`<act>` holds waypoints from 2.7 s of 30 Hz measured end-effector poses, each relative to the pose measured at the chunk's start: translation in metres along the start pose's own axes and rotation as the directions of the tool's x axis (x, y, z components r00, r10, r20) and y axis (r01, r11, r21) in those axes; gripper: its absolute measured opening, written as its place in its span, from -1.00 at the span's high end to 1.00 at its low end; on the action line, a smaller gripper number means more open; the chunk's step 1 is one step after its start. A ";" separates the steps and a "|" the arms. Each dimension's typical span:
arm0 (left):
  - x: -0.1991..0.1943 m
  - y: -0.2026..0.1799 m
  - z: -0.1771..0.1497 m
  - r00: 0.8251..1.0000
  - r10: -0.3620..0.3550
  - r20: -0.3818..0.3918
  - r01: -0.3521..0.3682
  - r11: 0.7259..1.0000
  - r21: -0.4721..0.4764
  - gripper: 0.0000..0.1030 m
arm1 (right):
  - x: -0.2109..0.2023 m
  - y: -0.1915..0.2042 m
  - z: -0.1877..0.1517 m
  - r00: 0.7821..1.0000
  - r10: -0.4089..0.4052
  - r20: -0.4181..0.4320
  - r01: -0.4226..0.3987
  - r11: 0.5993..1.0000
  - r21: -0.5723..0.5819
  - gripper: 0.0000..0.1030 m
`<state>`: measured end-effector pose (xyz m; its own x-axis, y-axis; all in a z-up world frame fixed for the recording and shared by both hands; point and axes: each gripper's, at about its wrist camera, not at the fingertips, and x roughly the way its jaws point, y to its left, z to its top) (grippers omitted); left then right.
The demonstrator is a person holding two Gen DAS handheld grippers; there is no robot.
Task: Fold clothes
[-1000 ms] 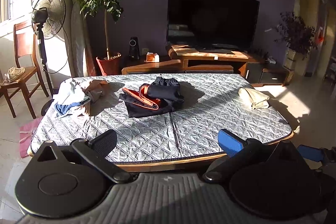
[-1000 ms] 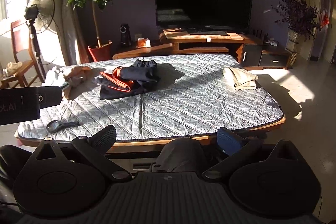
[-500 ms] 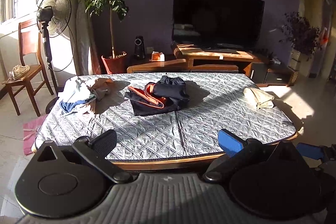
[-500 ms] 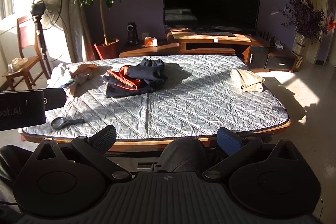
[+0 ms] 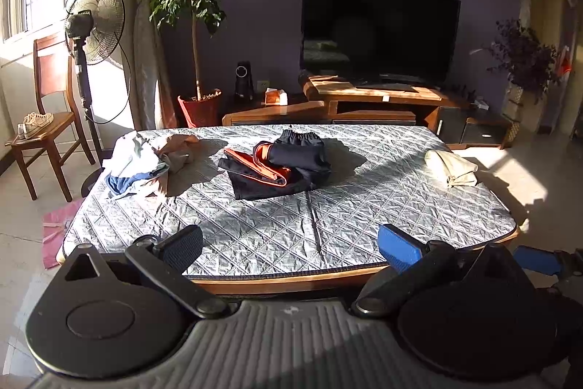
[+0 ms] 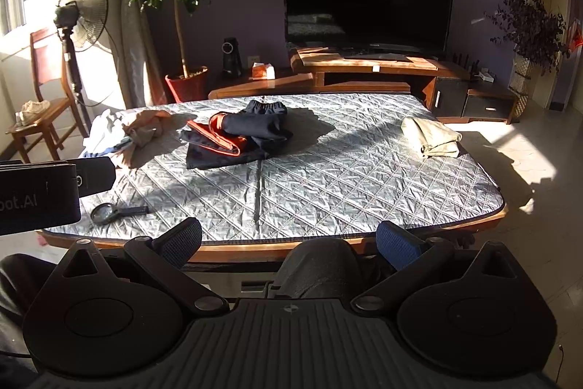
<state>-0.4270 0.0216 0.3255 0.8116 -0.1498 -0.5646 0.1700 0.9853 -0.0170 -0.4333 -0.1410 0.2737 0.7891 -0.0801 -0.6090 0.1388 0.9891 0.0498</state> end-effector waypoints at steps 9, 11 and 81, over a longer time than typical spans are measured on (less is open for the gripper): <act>0.001 -0.003 -0.002 1.000 0.001 -0.003 -0.001 1.000 0.008 -0.98 | 0.003 -0.001 -0.002 1.000 -0.003 -0.008 0.003 1.000 0.003 -0.99; 0.001 -0.003 -0.002 1.000 0.002 -0.004 -0.001 1.000 0.009 -0.98 | 0.003 -0.001 -0.002 1.000 -0.002 -0.008 0.002 1.000 0.004 -0.99; 0.009 -0.012 -0.007 1.000 0.006 -0.025 -0.005 0.999 0.040 -0.98 | 0.011 -0.003 -0.004 1.000 0.008 -0.021 -0.008 1.000 0.023 -0.99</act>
<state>-0.4254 0.0090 0.3152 0.7983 -0.1414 -0.5854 0.1877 0.9820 0.0188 -0.4275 -0.1448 0.2641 0.7773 -0.0695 -0.6253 0.1467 0.9865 0.0727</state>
